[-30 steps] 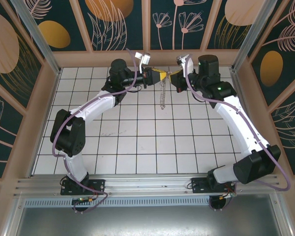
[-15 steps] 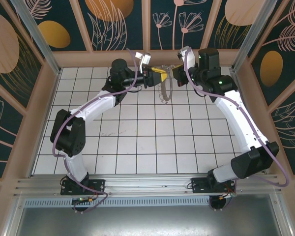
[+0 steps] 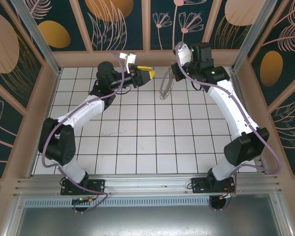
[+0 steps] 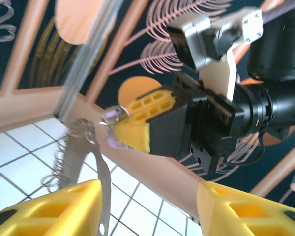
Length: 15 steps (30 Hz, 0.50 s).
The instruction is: Put the keys on the keyring
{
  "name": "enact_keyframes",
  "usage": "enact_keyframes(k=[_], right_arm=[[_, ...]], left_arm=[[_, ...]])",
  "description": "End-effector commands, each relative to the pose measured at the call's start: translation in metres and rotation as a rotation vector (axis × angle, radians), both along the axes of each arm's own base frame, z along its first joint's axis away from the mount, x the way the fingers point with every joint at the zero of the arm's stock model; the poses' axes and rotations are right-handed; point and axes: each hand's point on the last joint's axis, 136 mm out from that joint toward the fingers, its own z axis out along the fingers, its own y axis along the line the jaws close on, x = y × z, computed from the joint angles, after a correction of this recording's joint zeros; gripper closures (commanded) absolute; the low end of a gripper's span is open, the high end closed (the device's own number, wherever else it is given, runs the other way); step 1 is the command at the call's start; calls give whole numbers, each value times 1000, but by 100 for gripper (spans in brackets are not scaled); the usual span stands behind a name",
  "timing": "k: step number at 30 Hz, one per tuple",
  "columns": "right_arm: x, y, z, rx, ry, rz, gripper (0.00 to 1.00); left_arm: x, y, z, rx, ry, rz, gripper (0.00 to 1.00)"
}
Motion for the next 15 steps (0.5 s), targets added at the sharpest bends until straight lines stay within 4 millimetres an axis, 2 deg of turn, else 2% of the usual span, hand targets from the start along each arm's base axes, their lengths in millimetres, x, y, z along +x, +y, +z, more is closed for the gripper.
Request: enact_keyframes(k=[1, 8, 15], right_arm=[[6, -1, 18, -6, -42, 7, 100], [25, 12, -10, 3, 14, 33, 100], [72, 19, -55, -32, 71, 17, 100]], left_arm=[[3, 25, 20, -19, -58, 123, 46], [9, 59, 7, 50, -37, 287, 44], [4, 72, 3, 86, -37, 325, 43]])
